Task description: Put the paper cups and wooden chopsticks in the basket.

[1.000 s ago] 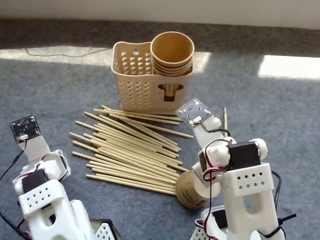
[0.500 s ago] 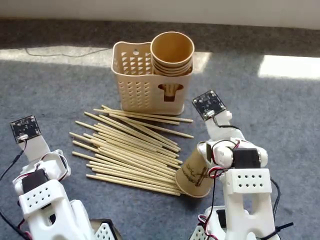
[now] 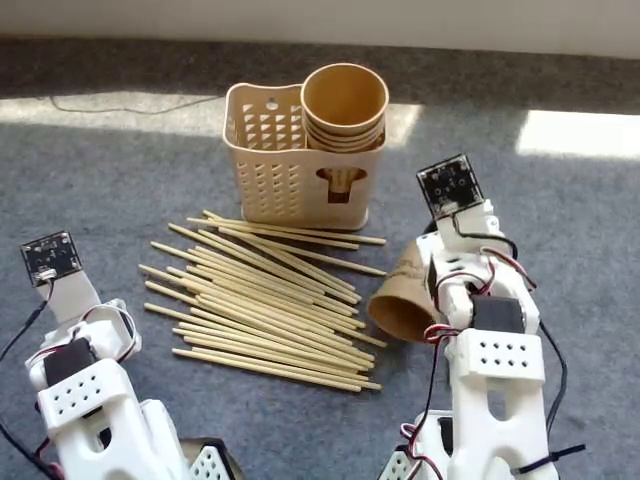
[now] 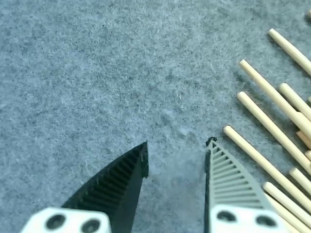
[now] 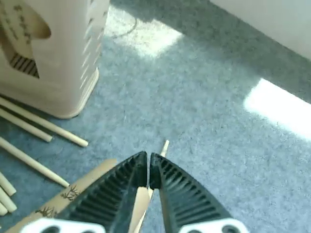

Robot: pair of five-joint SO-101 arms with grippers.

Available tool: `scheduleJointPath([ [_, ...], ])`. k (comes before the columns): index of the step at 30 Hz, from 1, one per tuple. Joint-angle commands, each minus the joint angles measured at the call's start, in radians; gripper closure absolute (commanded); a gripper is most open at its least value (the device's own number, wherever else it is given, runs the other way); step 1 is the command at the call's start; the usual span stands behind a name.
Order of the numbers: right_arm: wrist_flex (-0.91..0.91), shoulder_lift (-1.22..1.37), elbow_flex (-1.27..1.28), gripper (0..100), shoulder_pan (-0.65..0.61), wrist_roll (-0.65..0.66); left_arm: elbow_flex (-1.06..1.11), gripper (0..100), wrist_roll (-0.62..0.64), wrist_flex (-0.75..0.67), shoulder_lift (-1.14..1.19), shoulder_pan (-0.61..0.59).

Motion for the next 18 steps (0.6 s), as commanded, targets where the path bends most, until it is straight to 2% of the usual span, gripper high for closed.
scheduleJointPath([
  [1,-0.03,-0.018,-0.101,96.7,0.012,-0.106,-0.048,81,0.005,-0.014,-0.007,0.004],
  [4,0.104,-0.018,-0.157,96.4,0.005,-0.123,-0.048,81,0.005,-0.014,-0.007,0.004],
  [9,0.467,-0.018,-0.335,95.8,0.002,-0.121,-0.048,81,0.005,-0.014,-0.007,0.004],
  [15,0.774,-0.018,-0.472,79.0,-0.05,-0.095,-0.048,81,0.005,-0.014,-0.007,0.004],
  [18,0.883,-0.018,-0.473,78.1,-0.119,-0.009,-0.048,81,0.005,-0.014,-0.007,0.005],
])
